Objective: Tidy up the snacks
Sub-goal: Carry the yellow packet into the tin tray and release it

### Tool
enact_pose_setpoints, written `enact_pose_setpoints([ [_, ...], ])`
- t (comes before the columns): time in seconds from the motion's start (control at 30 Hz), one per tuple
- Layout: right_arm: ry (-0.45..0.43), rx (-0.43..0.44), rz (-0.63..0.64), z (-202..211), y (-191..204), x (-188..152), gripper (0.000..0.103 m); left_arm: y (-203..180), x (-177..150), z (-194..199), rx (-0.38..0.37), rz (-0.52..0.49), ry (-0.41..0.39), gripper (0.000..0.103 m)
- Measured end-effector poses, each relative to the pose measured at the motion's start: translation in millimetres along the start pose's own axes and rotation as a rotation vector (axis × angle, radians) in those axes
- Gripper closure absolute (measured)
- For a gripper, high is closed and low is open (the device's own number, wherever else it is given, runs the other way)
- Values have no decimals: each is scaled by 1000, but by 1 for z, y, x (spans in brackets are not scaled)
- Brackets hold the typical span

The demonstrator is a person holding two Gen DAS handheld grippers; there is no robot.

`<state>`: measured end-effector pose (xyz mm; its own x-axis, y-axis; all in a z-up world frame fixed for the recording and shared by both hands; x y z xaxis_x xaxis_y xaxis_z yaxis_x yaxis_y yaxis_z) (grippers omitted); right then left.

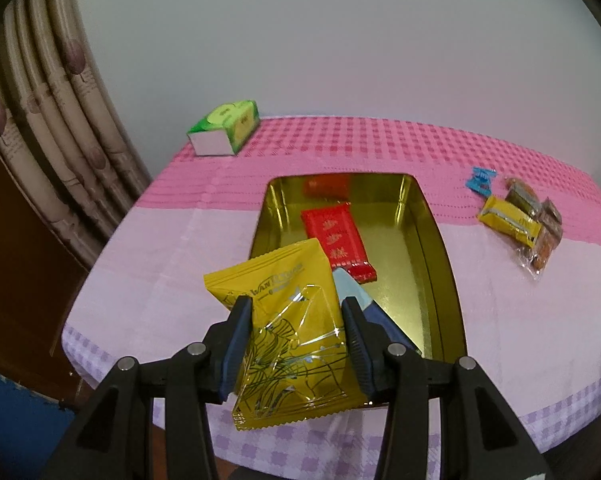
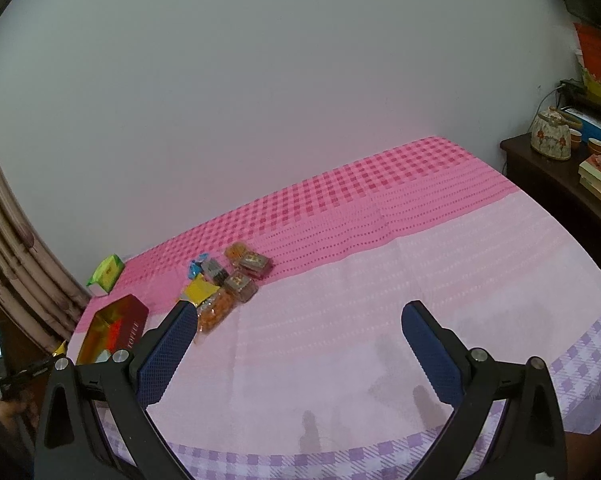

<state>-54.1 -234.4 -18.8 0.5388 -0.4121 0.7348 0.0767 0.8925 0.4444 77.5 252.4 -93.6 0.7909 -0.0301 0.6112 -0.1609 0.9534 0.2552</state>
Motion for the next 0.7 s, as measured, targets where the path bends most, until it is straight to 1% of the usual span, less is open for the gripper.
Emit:
enact_pose_setpoints([
  [0.27, 43, -21, 17, -17, -4, -10, 1, -14, -7, -29, -18, -27, 32, 57],
  [0.47, 84, -33, 25, -30, -8, -18, 1, -16, -16, -48, -21, -33, 54, 57],
  [0.7, 114, -39, 43, -38, -7, -26, 1, -18, -25, -60, -28, -39, 69, 57],
])
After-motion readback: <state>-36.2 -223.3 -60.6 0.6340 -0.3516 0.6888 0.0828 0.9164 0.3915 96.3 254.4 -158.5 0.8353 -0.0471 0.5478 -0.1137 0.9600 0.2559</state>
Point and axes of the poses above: each gripper's, at about its wrist camera, not at the fingertips, and z roughly against the way its jaws point, y to its left, x to its top, the point moved 5 cm from there along -z, roughly the way its jaws point, and after that the axes turned 10 degrees about x, right-handed, at the moved point
